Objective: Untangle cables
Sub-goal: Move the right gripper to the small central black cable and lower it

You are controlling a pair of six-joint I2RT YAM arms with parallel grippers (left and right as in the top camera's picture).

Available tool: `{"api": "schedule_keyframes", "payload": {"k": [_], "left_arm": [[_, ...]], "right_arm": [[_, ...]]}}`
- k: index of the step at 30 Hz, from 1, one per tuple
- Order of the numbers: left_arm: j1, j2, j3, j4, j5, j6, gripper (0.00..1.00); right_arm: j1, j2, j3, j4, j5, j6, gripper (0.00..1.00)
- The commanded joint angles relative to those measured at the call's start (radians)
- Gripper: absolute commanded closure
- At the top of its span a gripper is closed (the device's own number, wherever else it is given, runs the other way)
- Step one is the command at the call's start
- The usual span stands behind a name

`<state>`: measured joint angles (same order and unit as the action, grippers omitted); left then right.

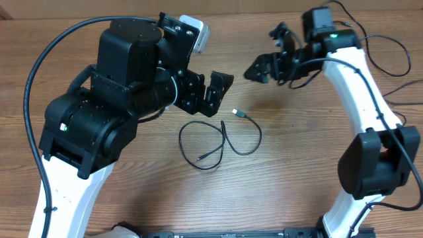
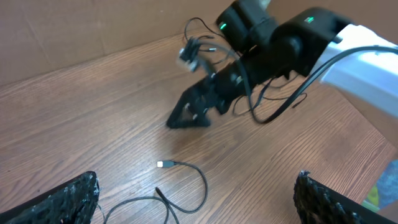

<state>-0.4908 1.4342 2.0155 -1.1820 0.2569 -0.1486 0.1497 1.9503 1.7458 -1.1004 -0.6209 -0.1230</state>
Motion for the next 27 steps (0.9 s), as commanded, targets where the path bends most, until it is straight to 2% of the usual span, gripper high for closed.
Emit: {"api": "schedule_keyframes", "payload": {"k": [1,11,19,25,27], "left_arm": [[-0.001,-0.007,-0.004,0.003,-0.005,0.014,0.00],[-0.001,-0.007,-0.004,0.004,-0.005,0.014,0.00],[-0.001,-0.007,-0.004,0.004,-0.006,0.014,0.00],[-0.001,-0.007,-0.004,0.004,-0.006,0.014,0.00],[-0.001,-0.007,-0.004,0.004,-0.005,0.014,0.00]], "right_arm": [[0.068,-0.016,-0.069,-0.001,0.043,0.131,0.00],[0.231,-0.019,-0.261,0.055,0.043,0.311,0.01],[0.278,-0.019,-0.335,0.075,0.042,0.344,0.06],[0.323,-0.019,-0.339,0.070,0.053,0.346,0.21],[0.338,-0.019,-0.339,0.066,0.099,0.372,0.23]]}}
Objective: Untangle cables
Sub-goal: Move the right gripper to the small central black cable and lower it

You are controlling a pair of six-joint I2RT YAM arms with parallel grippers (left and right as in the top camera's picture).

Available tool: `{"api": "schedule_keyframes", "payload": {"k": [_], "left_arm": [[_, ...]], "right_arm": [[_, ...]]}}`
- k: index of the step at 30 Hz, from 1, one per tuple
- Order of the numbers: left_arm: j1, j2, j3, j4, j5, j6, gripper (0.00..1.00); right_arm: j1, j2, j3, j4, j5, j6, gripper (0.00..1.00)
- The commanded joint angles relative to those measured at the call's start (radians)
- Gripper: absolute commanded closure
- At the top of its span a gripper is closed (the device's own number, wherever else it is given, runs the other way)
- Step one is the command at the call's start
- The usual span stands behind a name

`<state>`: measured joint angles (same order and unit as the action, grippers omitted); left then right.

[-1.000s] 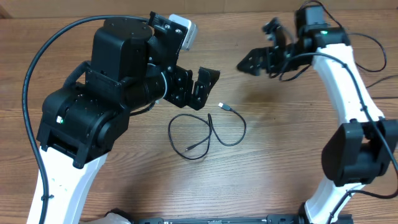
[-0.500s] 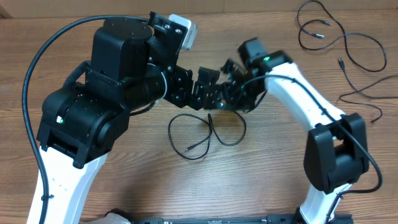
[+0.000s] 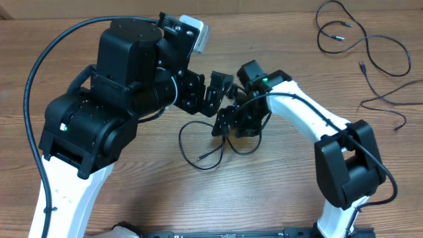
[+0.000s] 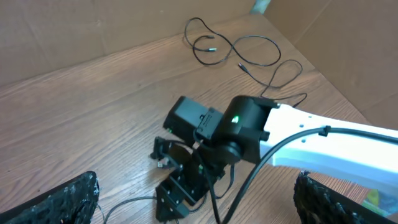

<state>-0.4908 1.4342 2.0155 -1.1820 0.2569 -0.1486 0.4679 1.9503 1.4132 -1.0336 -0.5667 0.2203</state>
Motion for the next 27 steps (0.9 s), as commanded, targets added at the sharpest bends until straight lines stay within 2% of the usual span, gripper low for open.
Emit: {"api": "schedule_keyframes", "payload": {"k": [1,4,23,27], "left_arm": [[-0.001,-0.007,-0.004,0.004,-0.006,0.014,0.00],[-0.001,-0.007,-0.004,0.004,-0.006,0.014,0.01],[0.000,-0.007,-0.004,0.004,-0.005,0.014,0.00],[-0.001,-0.007,-0.004,0.004,-0.006,0.014,0.00]], "right_arm": [[0.029,-0.019,-0.006,-0.005,0.072,0.042,0.24],[0.050,-0.019,-0.006,-0.020,0.101,0.050,0.32],[0.175,-0.019,-0.066,-0.029,0.167,0.125,0.35],[0.177,-0.019,-0.085,-0.026,0.189,0.143,0.39]]}}
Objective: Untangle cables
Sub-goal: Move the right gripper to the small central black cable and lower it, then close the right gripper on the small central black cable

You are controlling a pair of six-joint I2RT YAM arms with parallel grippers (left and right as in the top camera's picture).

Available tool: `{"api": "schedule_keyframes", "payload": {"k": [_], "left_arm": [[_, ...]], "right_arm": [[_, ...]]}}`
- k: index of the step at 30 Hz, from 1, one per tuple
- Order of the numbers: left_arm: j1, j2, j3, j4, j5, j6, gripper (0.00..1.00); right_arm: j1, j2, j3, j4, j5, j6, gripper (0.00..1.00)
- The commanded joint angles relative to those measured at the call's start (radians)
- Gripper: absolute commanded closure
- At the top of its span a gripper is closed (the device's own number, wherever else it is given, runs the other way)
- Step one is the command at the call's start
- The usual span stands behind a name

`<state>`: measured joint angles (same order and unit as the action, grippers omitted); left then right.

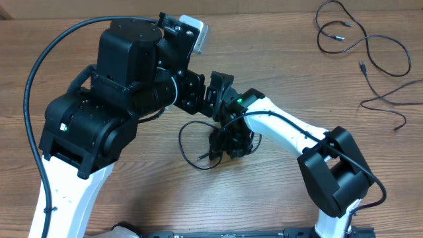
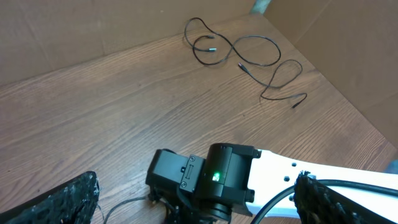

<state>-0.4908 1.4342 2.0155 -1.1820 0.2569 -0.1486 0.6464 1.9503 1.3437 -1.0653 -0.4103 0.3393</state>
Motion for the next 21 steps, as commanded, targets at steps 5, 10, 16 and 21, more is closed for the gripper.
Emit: {"api": "schedule_keyframes", "payload": {"k": [5,10,16,21], "left_arm": [[-0.001,-0.007,-0.004,0.004,-0.006,0.014,0.00],[-0.001,-0.007,-0.004,0.004,-0.006,0.014,0.00],[-0.001,-0.007,-0.004,0.004,-0.006,0.014,0.00],[-0.001,-0.007,-0.004,0.004,-0.006,0.014,0.00]], "right_arm": [[0.012,-0.019,-0.018,0.001,0.037,0.002,0.40],[0.065,-0.019,-0.018,-0.013,0.070,0.005,0.40],[0.099,-0.019,-0.018,-0.018,0.126,0.036,0.46],[0.099,-0.019,-0.018,-0.018,0.126,0.036,0.62]]}}
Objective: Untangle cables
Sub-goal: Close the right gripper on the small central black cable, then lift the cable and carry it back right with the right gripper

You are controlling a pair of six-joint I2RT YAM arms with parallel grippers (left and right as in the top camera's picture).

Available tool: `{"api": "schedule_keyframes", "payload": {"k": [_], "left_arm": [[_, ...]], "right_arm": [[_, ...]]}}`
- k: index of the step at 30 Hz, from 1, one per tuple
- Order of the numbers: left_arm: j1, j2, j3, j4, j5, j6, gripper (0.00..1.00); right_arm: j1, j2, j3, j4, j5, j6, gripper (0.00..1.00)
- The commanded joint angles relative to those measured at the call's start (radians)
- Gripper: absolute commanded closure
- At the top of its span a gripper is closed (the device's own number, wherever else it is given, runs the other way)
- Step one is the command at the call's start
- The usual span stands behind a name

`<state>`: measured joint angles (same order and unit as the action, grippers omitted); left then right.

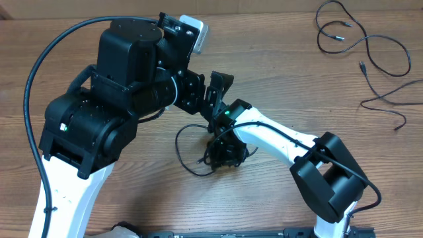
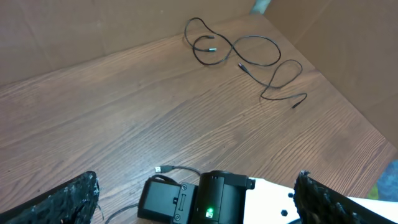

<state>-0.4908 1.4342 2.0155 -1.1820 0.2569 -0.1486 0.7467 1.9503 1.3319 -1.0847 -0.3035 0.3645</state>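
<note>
A thin black cable (image 1: 180, 147) lies looped on the wooden table at the centre. Its USB plug (image 2: 163, 169) shows in the left wrist view. My right gripper (image 1: 223, 156) is down on the loop's right part, and its jaws are hidden under the wrist. The right wrist with a green light (image 2: 208, 202) sits between my left fingers (image 2: 65, 198). My left gripper (image 1: 210, 92) hangs open just above and behind the cable, holding nothing. Two more black cables (image 1: 350, 36) (image 1: 386, 99) lie apart at the far right.
The white right arm (image 1: 284, 142) stretches from the front right across to the centre. The bulky black left arm (image 1: 112, 92) fills the left side. A cardboard wall (image 2: 323, 43) borders the table beyond the far cables.
My right gripper has moved a little left and nearer the front, lower on the loop. The cable's left bend has shifted slightly, and its right bend is now covered. The left arm has stayed put.
My right gripper was first up at the back right, away from the centre cable. Then it was at the cable's plug end beside my left gripper. After that it was over the loop's middle, and now it rests on the loop. My left gripper stayed open throughout.
</note>
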Motion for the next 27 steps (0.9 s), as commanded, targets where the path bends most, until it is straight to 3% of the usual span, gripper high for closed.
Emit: {"api": "schedule_keyframes", "payload": {"k": [1,7,9,13,27], "left_arm": [[-0.001,-0.007,-0.004,0.004,-0.005,0.014,0.00],[-0.001,-0.007,-0.004,0.004,-0.005,0.014,0.00],[-0.001,-0.007,-0.004,0.004,-0.006,0.014,0.01],[-0.001,-0.007,-0.004,0.004,-0.006,0.014,0.00],[-0.001,-0.007,-0.004,0.004,-0.006,0.014,0.00]], "right_arm": [[-0.002,-0.019,-0.006,0.002,0.019,0.011,0.66],[-0.002,-0.019,-0.006,0.002,0.019,0.023,0.80],[-0.002,-0.019,-0.006,0.002,0.019,0.032,0.90],[-0.003,-0.023,-0.006,0.008,0.025,0.032,0.96],[-0.165,-0.180,0.094,0.031,0.124,0.080,0.96]]}}
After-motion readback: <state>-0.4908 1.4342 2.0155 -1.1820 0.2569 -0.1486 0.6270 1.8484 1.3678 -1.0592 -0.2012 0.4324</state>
